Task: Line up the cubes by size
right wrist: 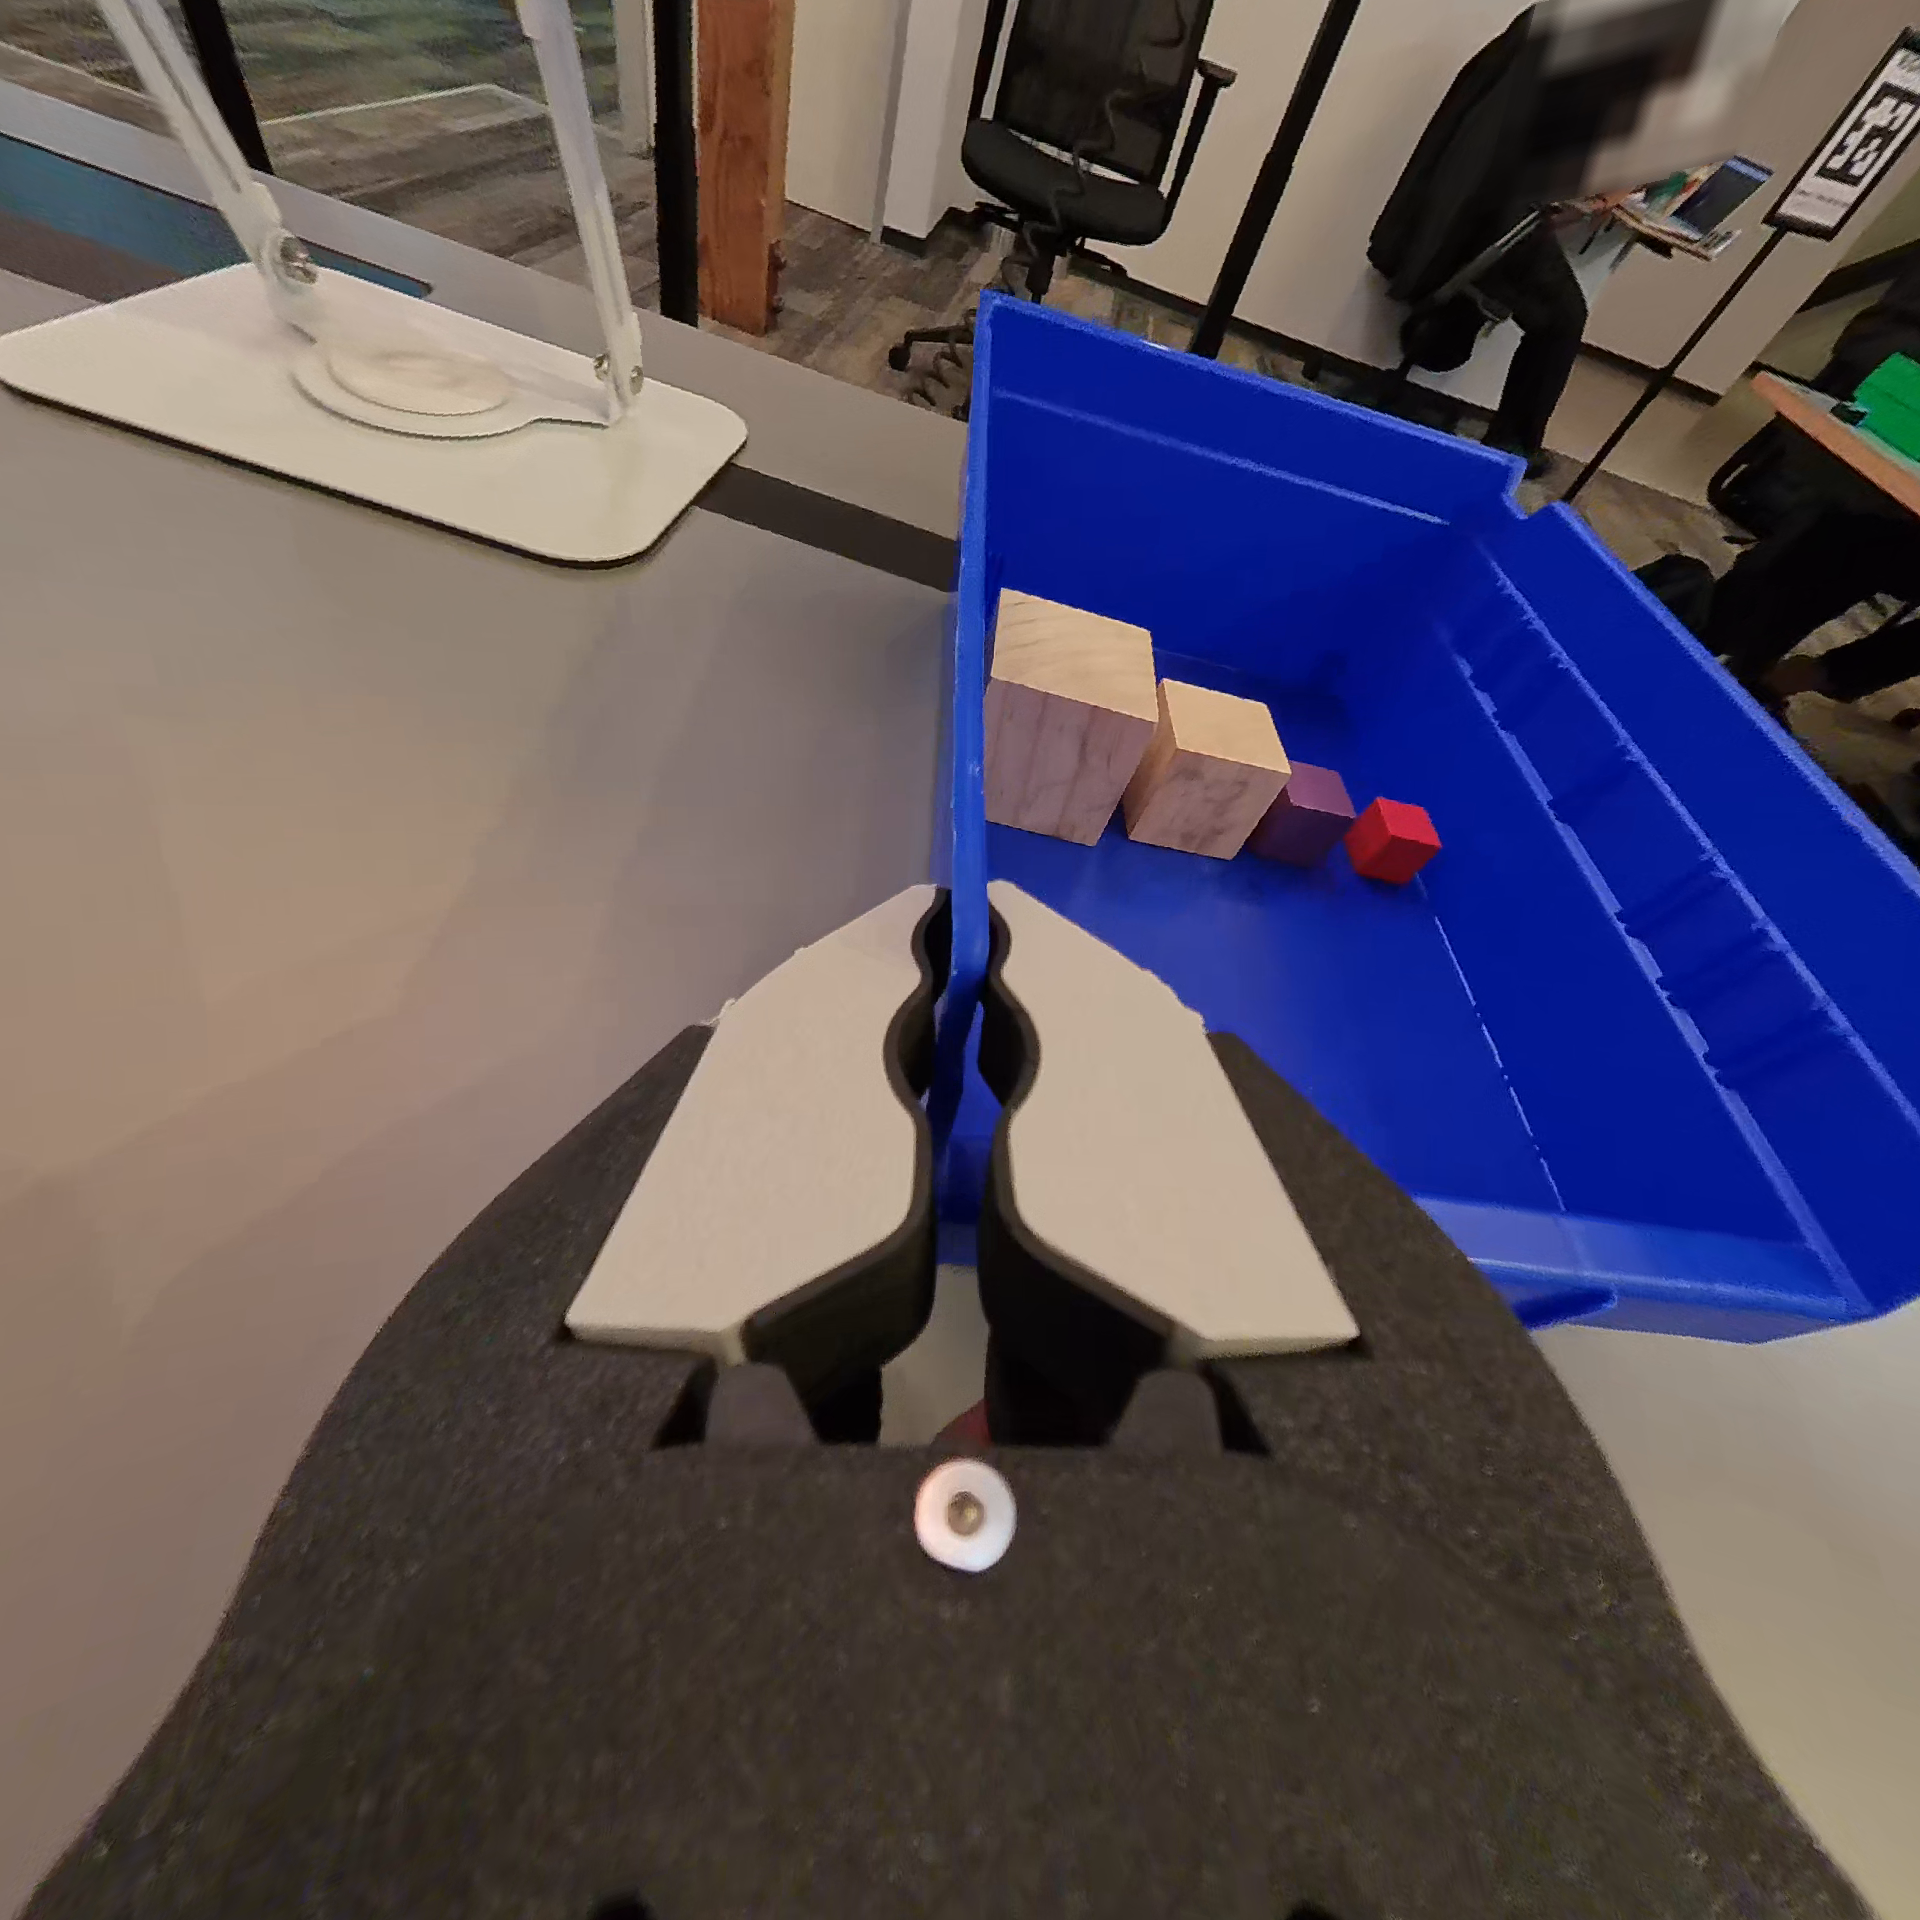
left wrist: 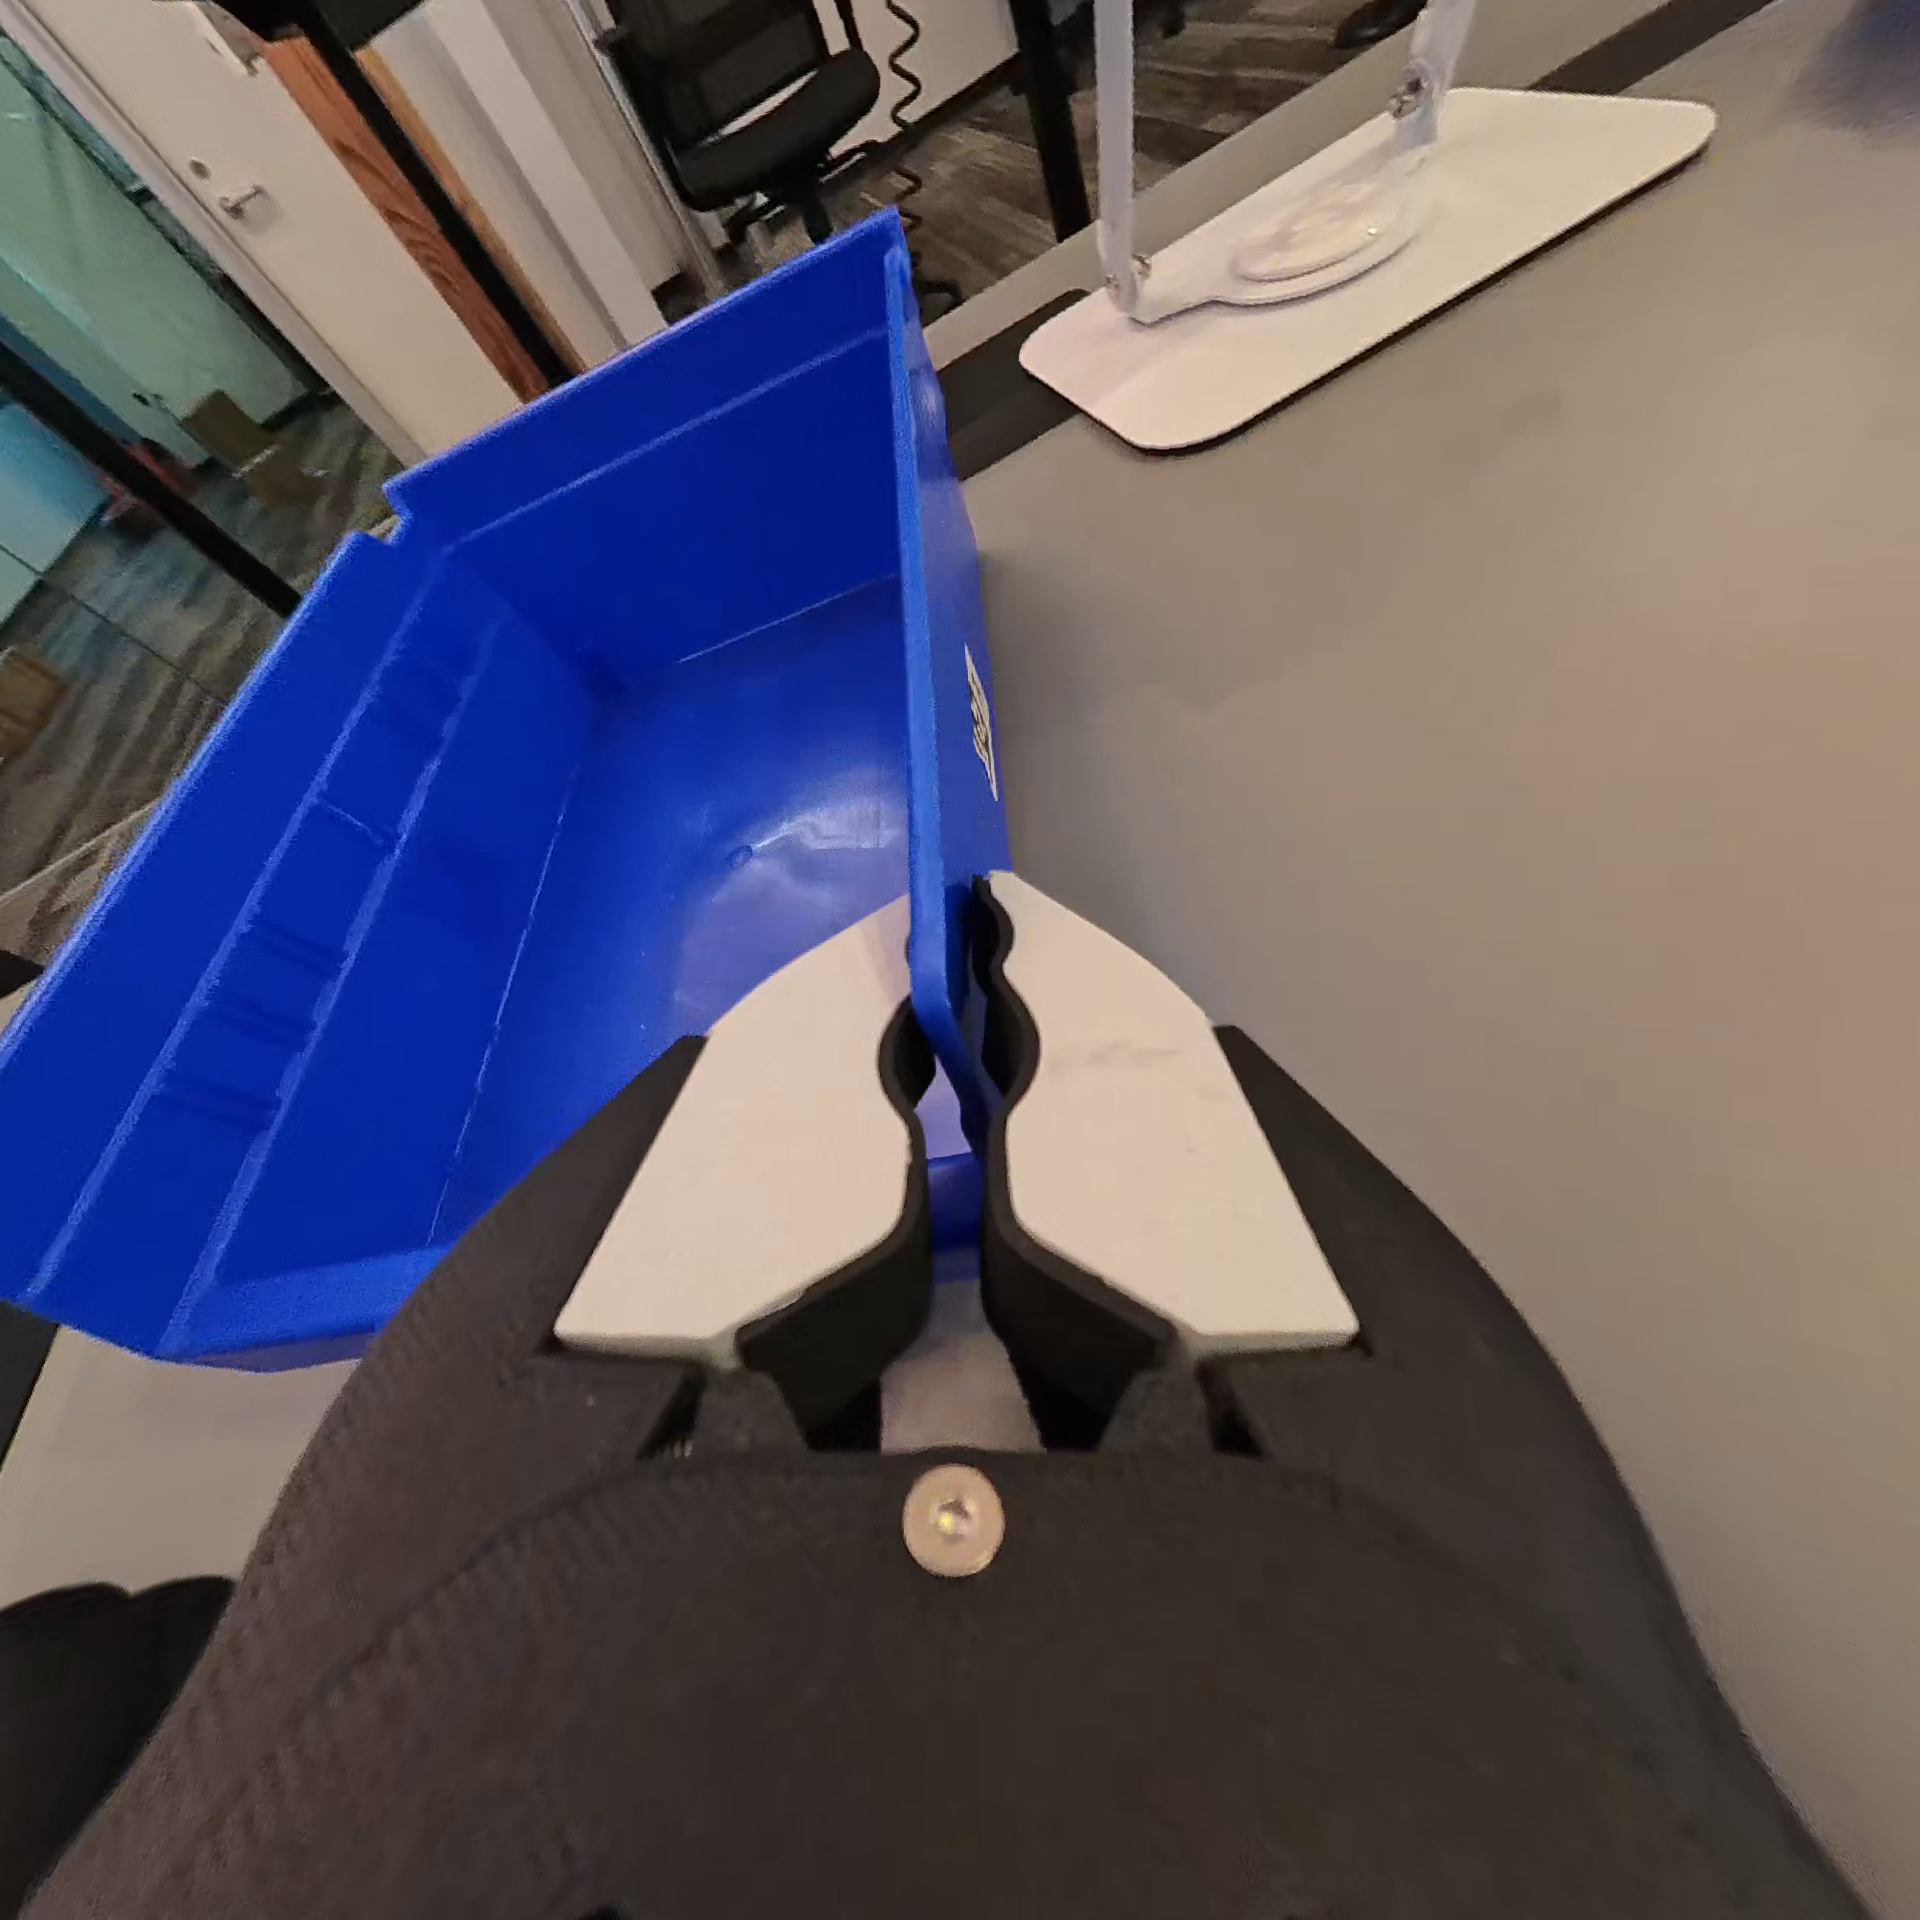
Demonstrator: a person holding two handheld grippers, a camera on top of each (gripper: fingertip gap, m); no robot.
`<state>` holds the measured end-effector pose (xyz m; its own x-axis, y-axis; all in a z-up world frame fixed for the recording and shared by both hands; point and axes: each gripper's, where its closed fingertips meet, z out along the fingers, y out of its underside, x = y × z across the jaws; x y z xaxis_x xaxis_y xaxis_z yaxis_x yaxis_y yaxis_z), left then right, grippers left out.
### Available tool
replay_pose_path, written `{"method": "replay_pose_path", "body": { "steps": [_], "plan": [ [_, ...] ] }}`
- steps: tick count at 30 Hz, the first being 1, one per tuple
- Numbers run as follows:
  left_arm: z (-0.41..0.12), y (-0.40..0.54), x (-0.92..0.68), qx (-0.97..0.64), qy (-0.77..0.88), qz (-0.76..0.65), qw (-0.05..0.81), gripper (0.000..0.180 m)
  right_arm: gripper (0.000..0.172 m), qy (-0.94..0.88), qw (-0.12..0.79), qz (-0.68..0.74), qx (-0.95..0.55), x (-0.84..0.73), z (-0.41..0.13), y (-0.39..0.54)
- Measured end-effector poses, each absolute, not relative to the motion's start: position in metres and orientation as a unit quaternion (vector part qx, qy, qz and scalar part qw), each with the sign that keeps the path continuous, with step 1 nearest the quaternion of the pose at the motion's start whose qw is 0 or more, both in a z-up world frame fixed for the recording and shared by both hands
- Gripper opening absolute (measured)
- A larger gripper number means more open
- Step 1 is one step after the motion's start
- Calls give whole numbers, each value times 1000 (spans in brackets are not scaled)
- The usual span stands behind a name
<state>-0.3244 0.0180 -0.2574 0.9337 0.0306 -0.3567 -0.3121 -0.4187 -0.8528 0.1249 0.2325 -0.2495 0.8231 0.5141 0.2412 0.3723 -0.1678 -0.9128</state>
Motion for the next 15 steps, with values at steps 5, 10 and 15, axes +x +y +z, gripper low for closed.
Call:
{"method": "replay_pose_path", "body": {
  "steps": [5, 10, 15],
  "plan": [
    [-258, -13, -314, -839, 86, 130, 522, 4, 3, -307, 567, 85, -760, 126, -250, 210],
    [-258, -46, -301, -844, 79, 96, 522, 3, 3, -332, 559, 114, -751, 125, -250, 184],
    [-258, -73, -279, -850, 113, 73, 509, 3, 3, -359, 553, 145, -738, 122, -250, 161]
  ]
}}
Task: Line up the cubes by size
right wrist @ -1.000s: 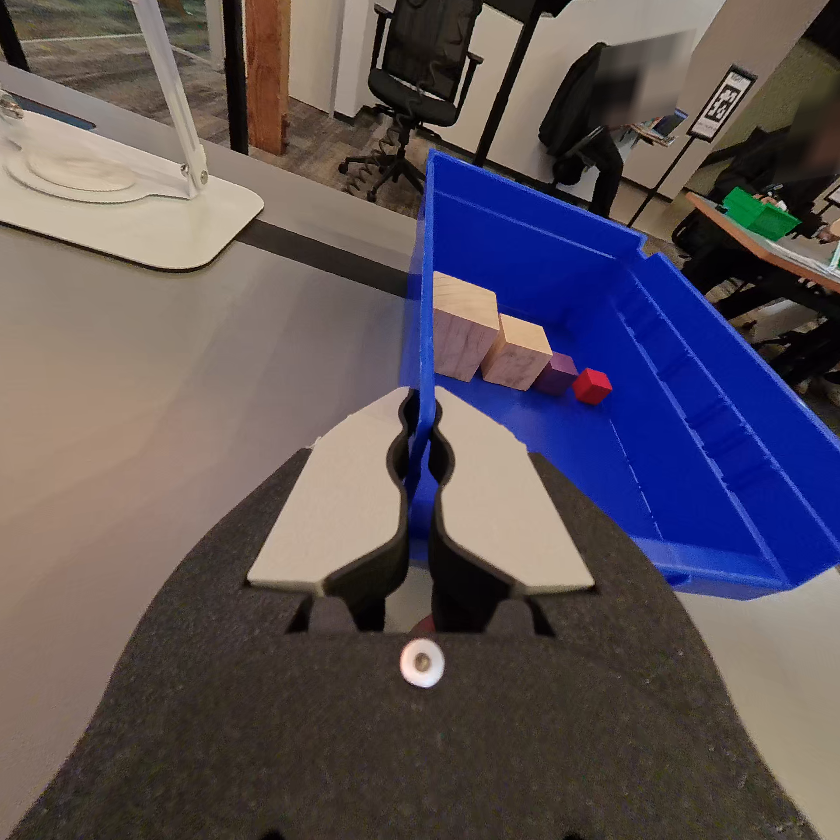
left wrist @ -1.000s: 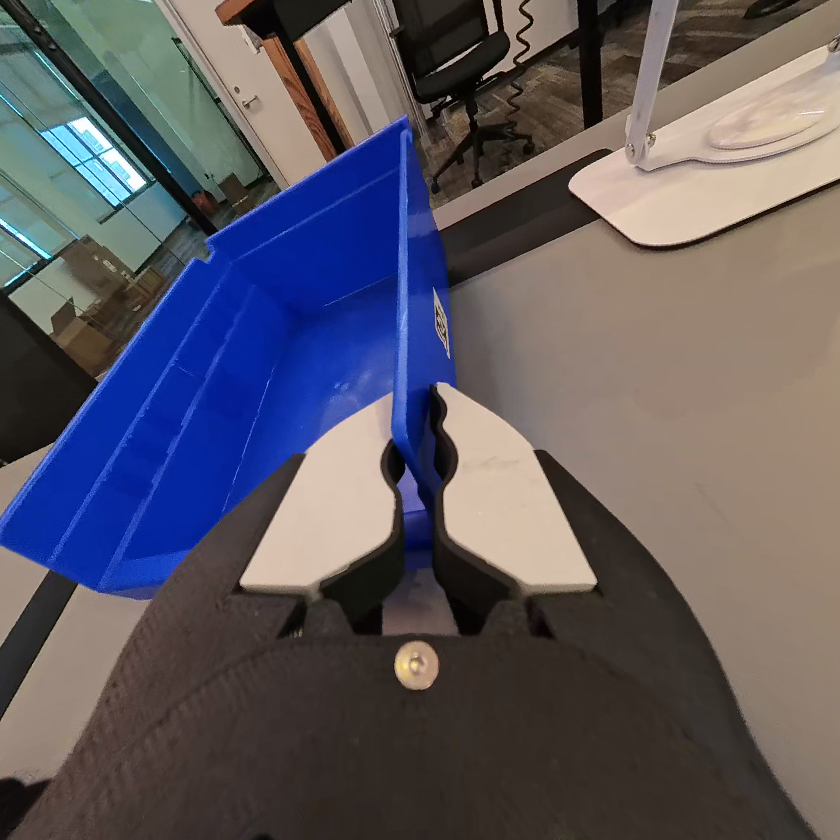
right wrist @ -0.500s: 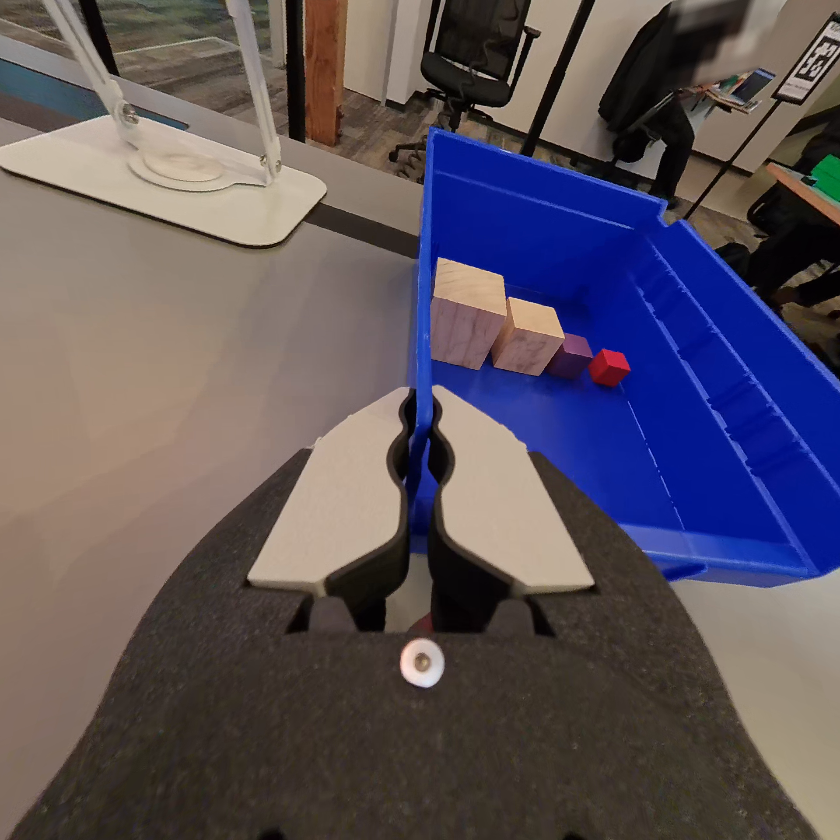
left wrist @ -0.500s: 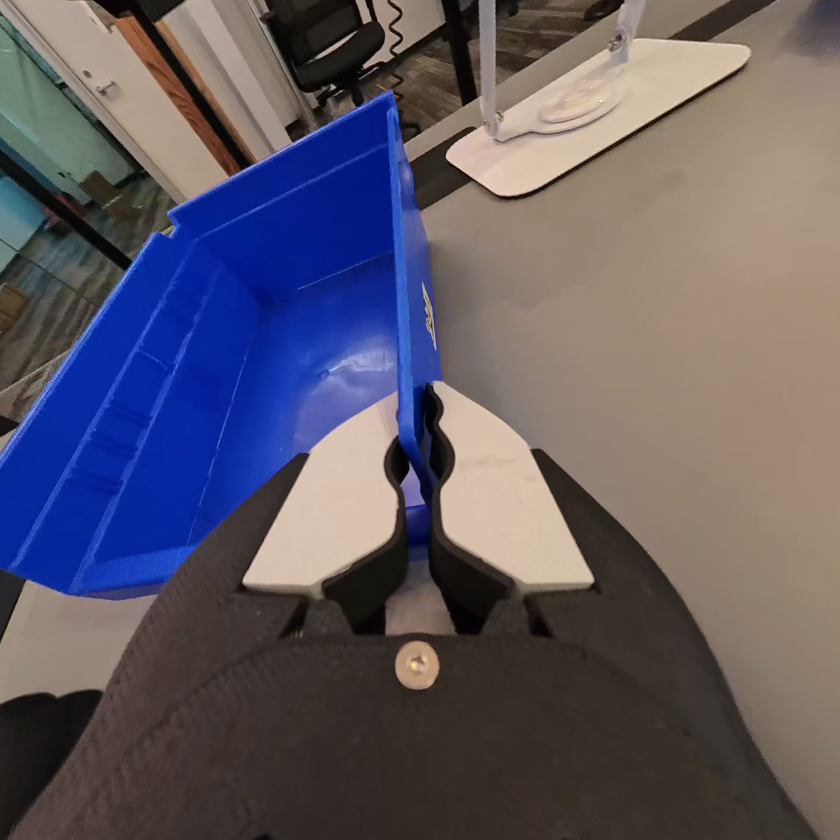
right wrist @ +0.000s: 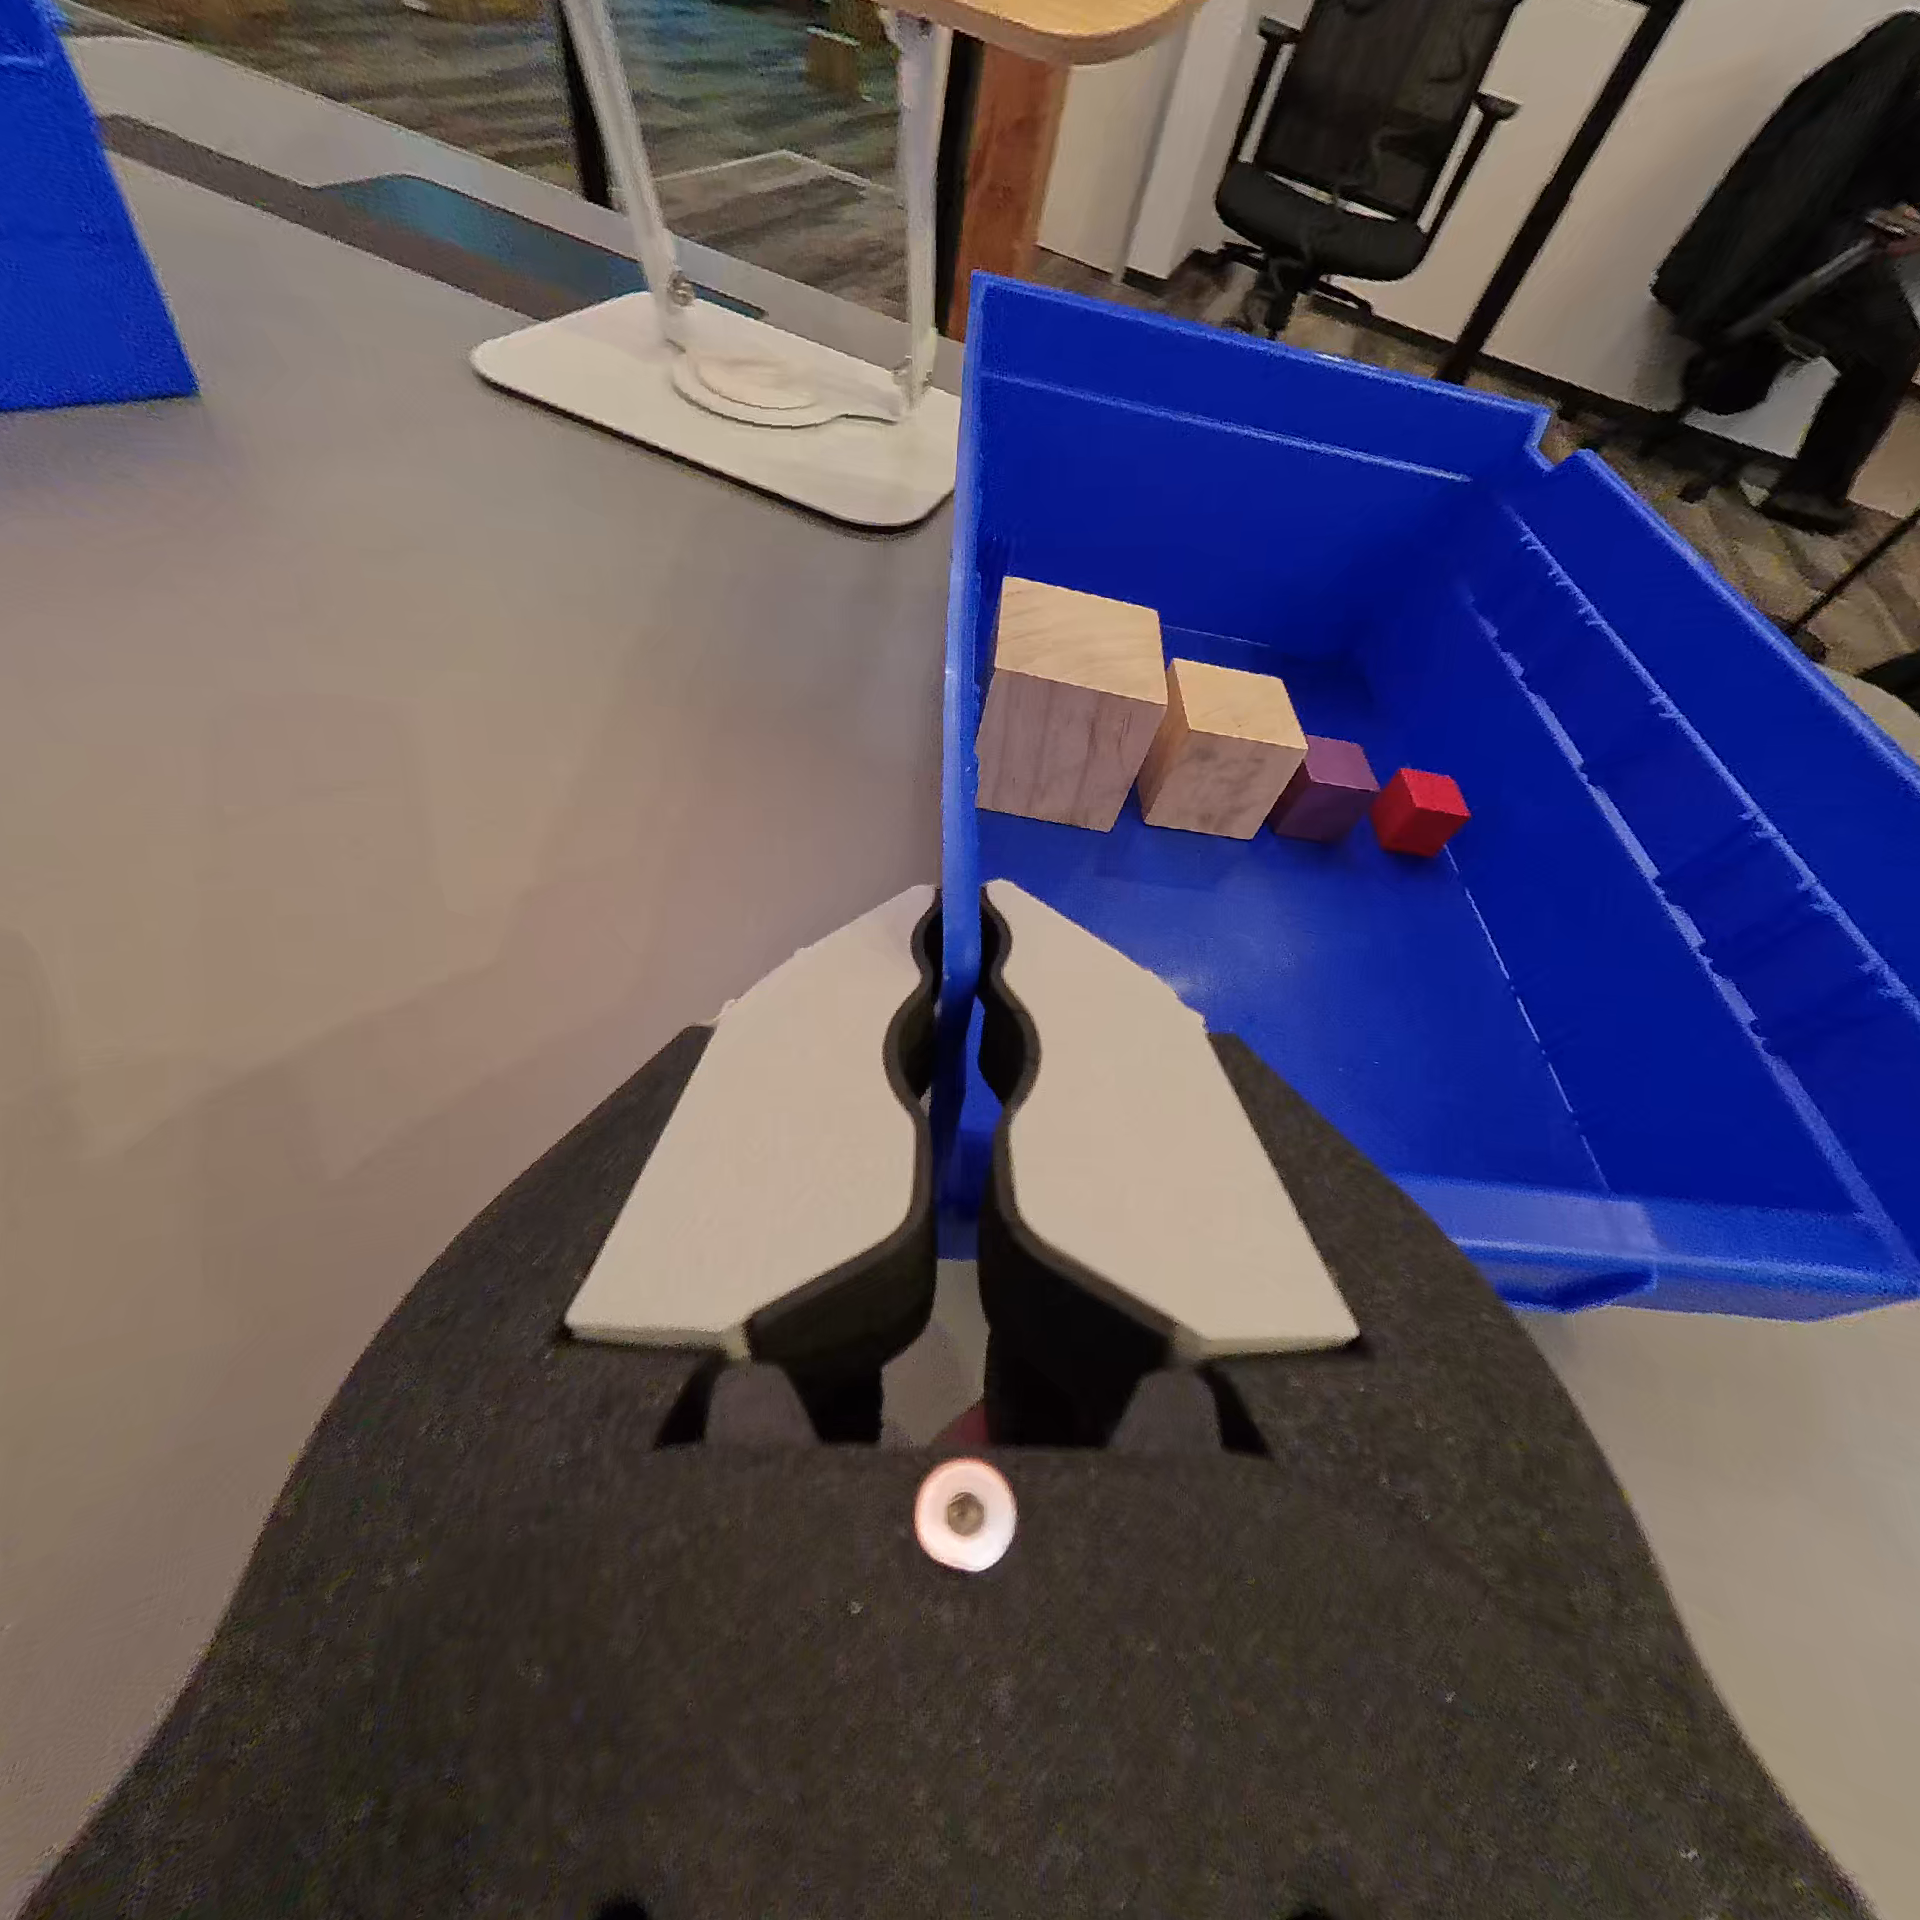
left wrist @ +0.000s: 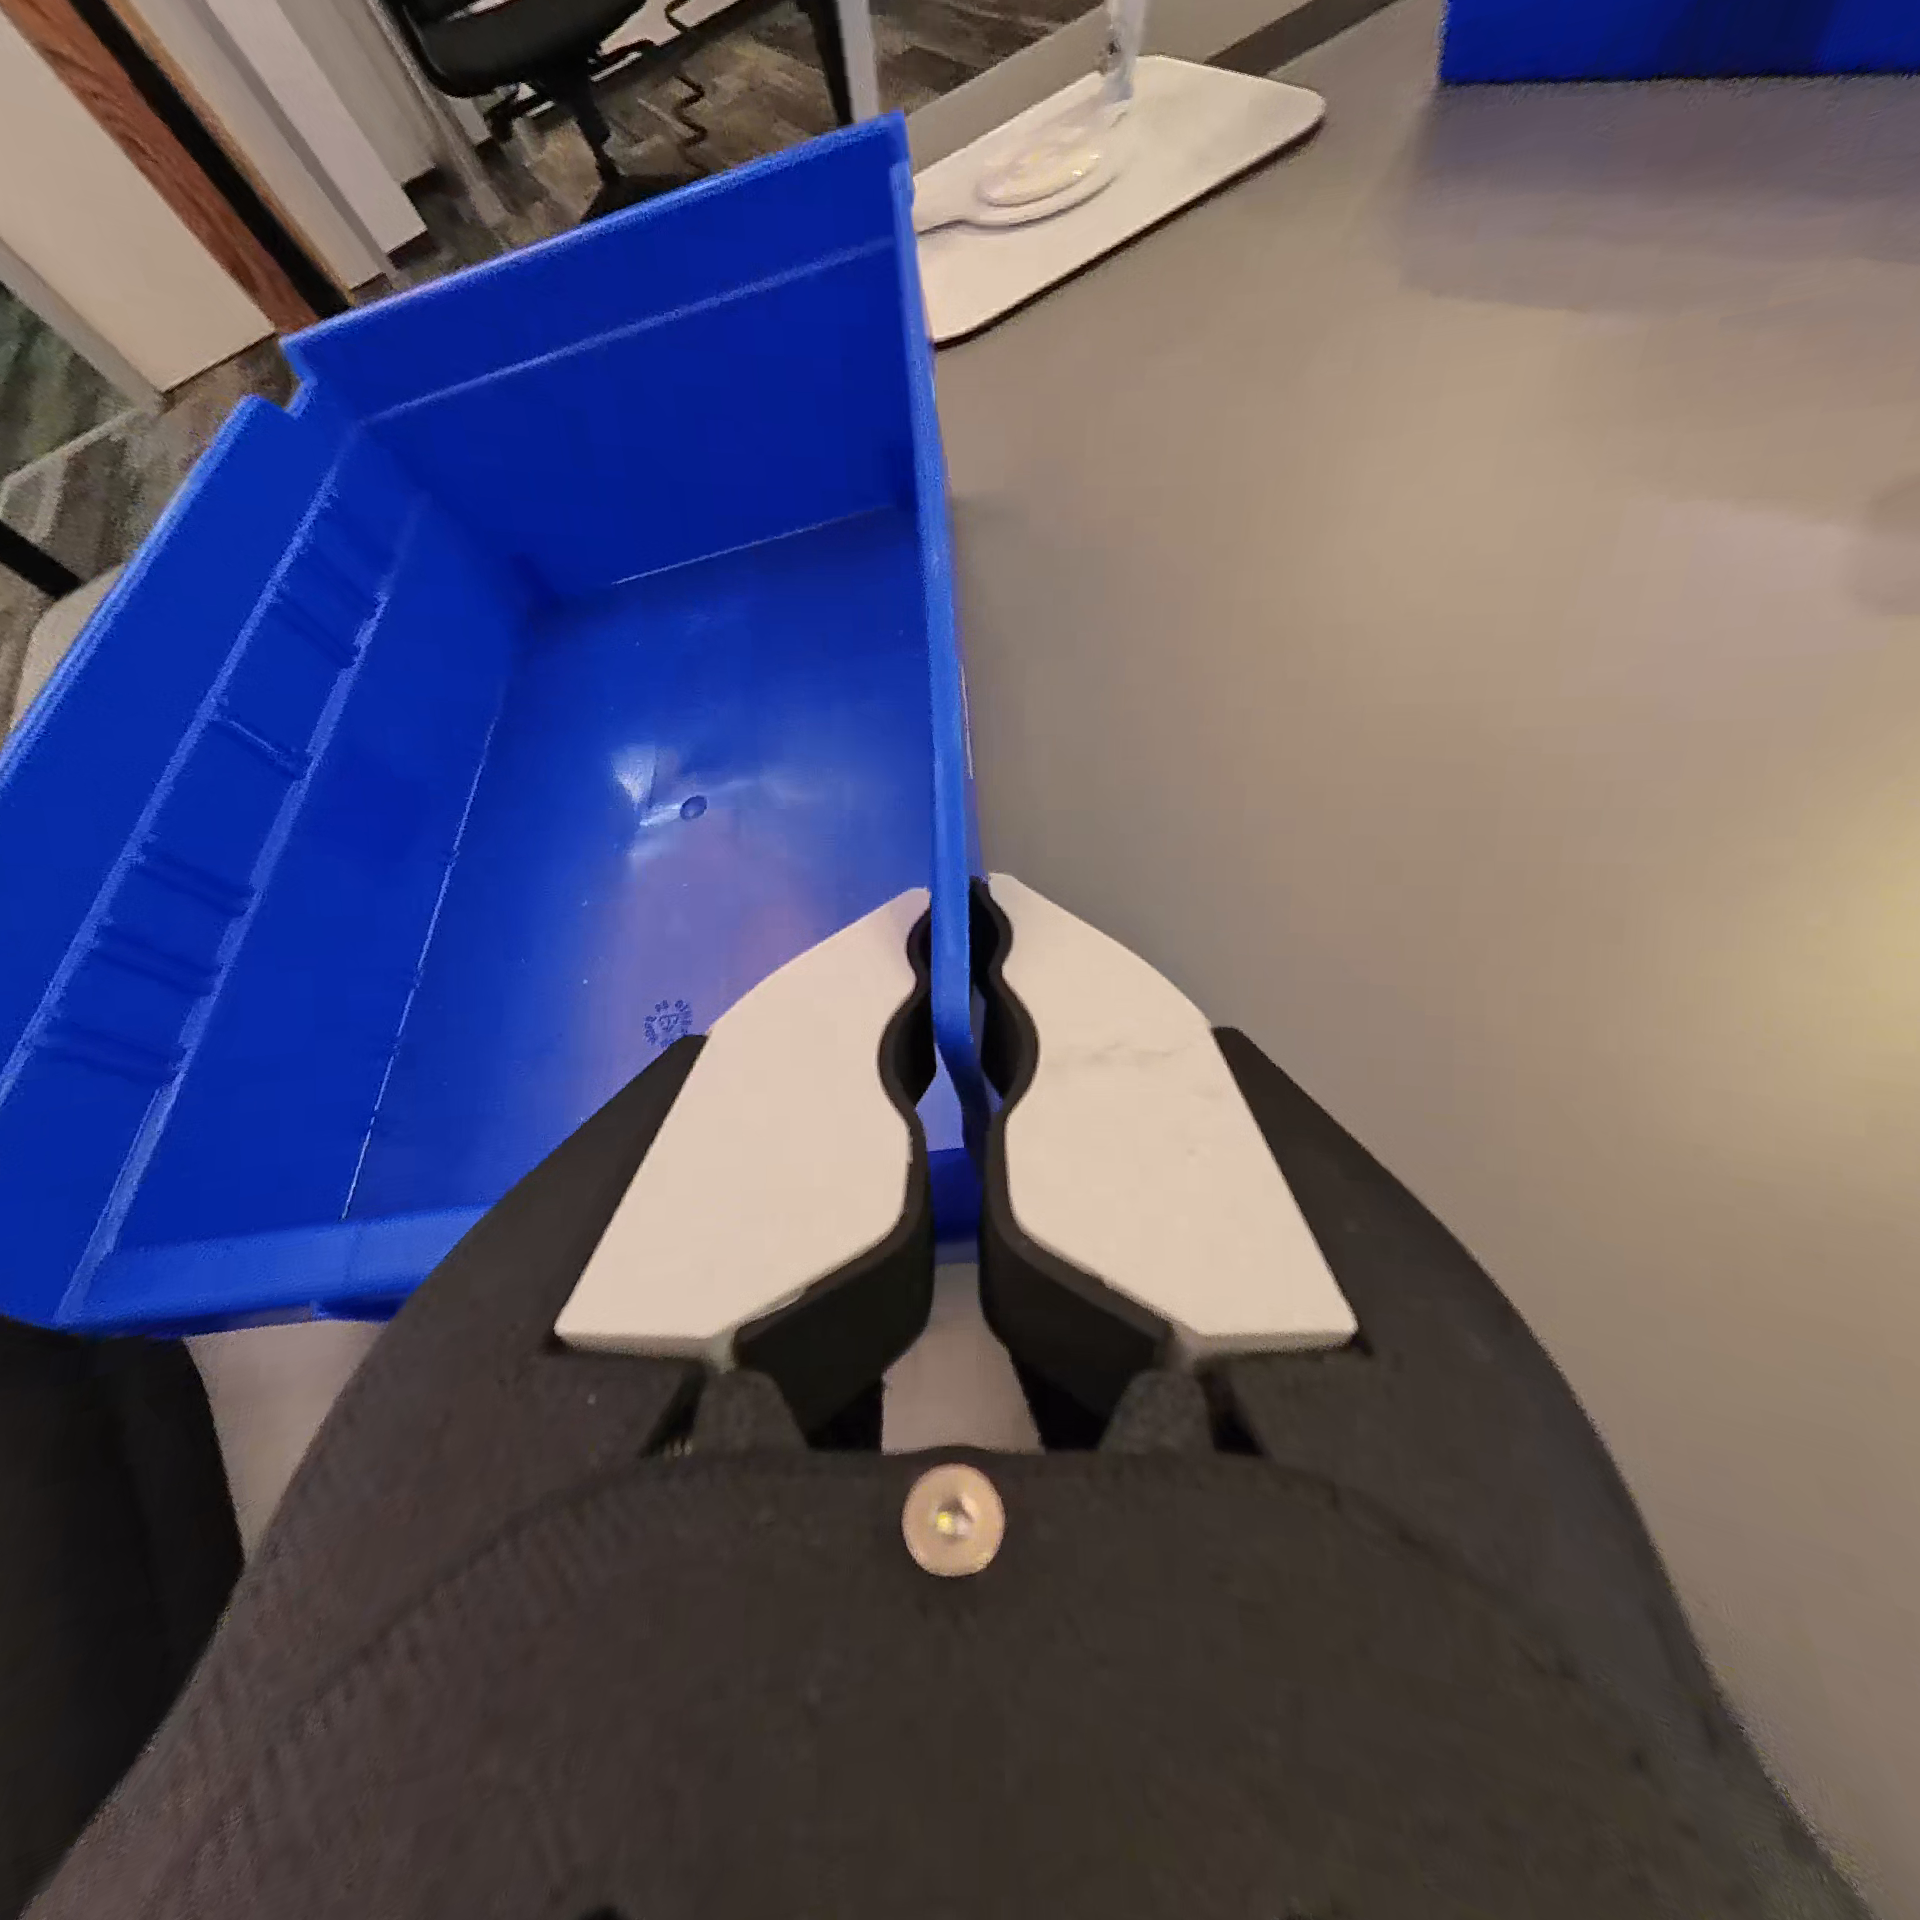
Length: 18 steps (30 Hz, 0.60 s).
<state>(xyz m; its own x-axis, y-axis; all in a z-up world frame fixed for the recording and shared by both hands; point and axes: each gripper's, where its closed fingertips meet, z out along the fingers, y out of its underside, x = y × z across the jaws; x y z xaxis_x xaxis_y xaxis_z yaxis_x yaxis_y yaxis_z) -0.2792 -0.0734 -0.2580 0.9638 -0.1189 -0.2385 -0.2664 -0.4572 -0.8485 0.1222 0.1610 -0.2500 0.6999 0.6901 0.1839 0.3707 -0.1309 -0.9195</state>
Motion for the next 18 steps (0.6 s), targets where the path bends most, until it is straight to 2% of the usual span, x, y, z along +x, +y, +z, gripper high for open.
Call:
{"method": "replay_pose_path", "body": {
  "steps": [18],
  "plan": [
    [-258, -176, -188, -848, 261, -8, 461, 4, 3, -467, 508, 250, -679, 107, -250, 95]
  ]
}}
